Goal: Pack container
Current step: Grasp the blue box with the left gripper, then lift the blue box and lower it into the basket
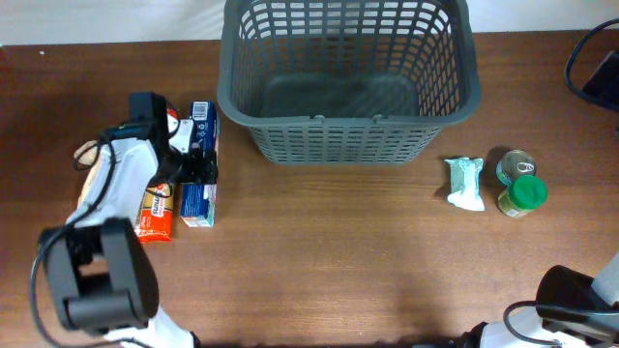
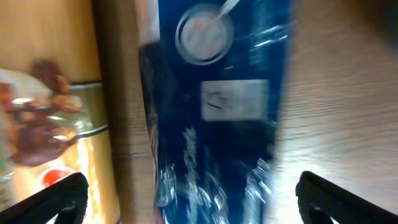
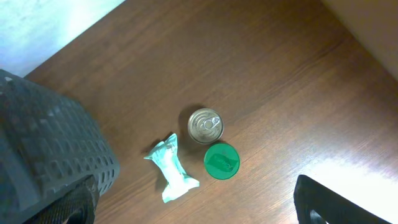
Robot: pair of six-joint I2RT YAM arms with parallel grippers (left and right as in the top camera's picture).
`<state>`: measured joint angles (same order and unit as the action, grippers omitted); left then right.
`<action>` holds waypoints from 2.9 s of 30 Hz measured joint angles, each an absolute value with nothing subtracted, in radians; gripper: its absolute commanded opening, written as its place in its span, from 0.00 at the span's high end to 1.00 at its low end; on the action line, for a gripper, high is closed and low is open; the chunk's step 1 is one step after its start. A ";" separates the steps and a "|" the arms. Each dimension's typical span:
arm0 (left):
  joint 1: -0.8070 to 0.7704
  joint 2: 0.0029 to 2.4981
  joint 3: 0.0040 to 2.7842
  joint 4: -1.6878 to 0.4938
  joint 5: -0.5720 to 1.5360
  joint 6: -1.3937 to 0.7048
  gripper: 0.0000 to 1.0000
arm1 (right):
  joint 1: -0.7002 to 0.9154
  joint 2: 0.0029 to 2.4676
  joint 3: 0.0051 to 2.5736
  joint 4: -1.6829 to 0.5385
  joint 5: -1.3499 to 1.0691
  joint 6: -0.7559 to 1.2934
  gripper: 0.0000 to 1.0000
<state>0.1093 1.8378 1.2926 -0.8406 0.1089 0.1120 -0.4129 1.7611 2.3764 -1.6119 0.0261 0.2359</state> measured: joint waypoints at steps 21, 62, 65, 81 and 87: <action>0.102 1.978 1.576 -1.054 -0.009 0.141 0.98 | -0.413 1.761 2.376 -1.612 0.016 0.236 0.06; -0.482 2.427 2.510 -0.960 -0.163 1.107 0.98 | -0.413 1.761 2.376 -1.643 0.010 0.236 0.11; -0.459 2.429 2.477 -0.926 -0.155 1.107 0.98 | -0.413 1.761 2.376 -1.643 0.010 0.236 0.11; -0.402 2.431 2.352 -0.826 -0.034 1.099 0.85 | -0.413 1.761 2.376 -1.645 0.010 0.236 0.11; -0.408 2.431 2.352 -0.822 -0.023 1.038 0.01 | -0.413 1.761 2.376 -1.654 0.010 0.236 0.11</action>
